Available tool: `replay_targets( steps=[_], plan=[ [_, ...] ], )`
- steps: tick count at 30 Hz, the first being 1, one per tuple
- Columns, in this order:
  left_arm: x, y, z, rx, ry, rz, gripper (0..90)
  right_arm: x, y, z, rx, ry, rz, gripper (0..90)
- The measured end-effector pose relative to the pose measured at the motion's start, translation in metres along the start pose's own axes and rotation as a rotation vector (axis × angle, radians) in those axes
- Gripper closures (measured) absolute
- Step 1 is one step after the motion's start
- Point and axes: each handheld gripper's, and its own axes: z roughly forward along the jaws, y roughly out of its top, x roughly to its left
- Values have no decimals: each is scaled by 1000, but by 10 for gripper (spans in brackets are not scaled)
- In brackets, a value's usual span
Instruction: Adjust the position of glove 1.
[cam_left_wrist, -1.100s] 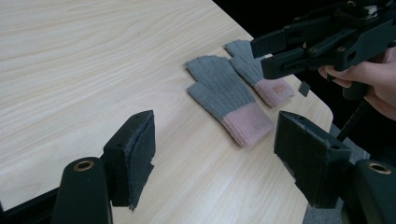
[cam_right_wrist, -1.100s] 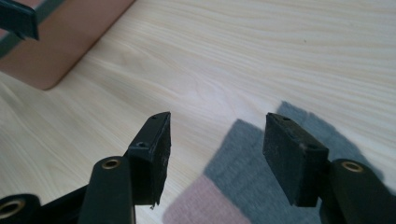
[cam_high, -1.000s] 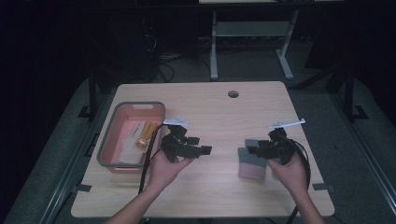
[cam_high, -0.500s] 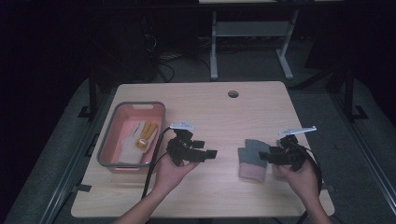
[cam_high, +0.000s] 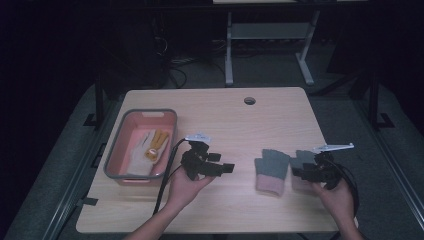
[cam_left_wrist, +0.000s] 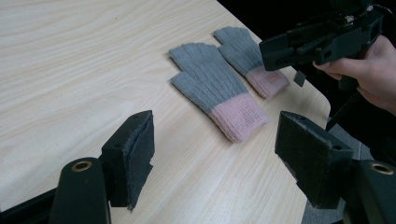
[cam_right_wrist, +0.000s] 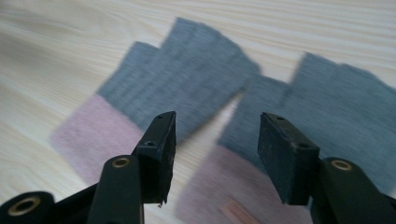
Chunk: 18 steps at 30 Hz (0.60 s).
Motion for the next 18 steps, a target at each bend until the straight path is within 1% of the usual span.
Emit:
replay_targets(
  steps=[1,2,5,7,8,10,12,14,15,16,18],
  plan=[
    [0,0,1,-1,-3,-5,282,-2,-1,0,4,-10,4,467],
    [0,0,1,0,-7,-8,282,-5,-3,0,2,-20,-1,467],
    [0,0,1,-5,-6,-6,282,-13,-8,0,11,-38,13,465],
    [0,-1,1,-5,-5,-5,283,-16,-10,1,18,-58,8,465],
    [0,-1,1,-3,-4,-4,283,-17,-11,2,22,-70,-3,465],
    [0,-1,1,0,-4,0,283,-18,-14,3,42,-86,6,465],
    [0,-1,2,-1,-5,-3,283,-19,-16,5,56,-100,1,471],
    [1,-2,1,0,-5,-5,283,-19,-18,9,60,-106,-15,472],
    [1,-2,1,0,-5,-5,283,-19,-18,10,60,-108,-17,472],
    [1,-2,1,-2,-4,-6,283,-18,-18,10,64,-109,-8,472],
    [3,-2,0,0,0,-7,283,-18,-17,11,71,-111,-18,477]
  ],
)
